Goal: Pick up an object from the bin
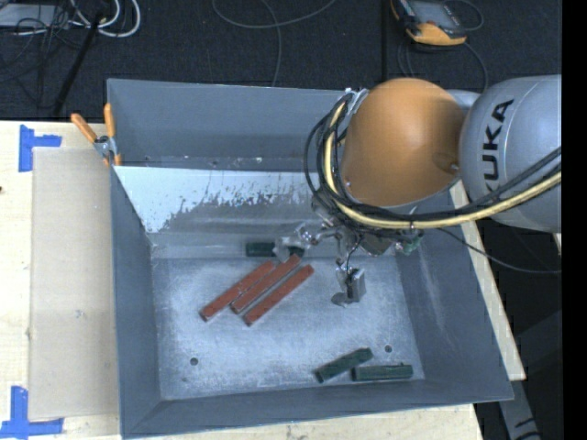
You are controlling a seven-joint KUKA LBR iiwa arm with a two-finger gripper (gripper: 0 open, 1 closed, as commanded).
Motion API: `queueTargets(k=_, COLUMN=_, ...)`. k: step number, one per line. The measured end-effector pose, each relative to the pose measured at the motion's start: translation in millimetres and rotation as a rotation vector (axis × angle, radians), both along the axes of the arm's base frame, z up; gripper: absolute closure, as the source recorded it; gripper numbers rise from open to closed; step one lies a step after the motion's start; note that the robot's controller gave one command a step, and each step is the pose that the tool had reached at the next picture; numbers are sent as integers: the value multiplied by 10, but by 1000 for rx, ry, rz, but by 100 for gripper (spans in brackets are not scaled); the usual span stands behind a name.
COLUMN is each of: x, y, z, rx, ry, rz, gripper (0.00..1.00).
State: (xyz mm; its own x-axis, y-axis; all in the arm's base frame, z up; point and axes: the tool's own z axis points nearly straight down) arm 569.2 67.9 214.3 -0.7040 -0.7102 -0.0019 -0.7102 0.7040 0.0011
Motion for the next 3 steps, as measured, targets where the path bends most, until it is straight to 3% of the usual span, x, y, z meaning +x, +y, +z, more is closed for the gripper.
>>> queueTargets(k=1, x=135, y=379, z=-1455, rx=2, ry=3, rz=173, gripper=0)
queueTargets(k=2, x=-189, y=845, z=-1445, rx=1, ry=2, rz=243, gripper=0)
queueTargets(k=3, x=208, y=1640, z=-1437, rx=2, ry=-4, rz=355, gripper=0)
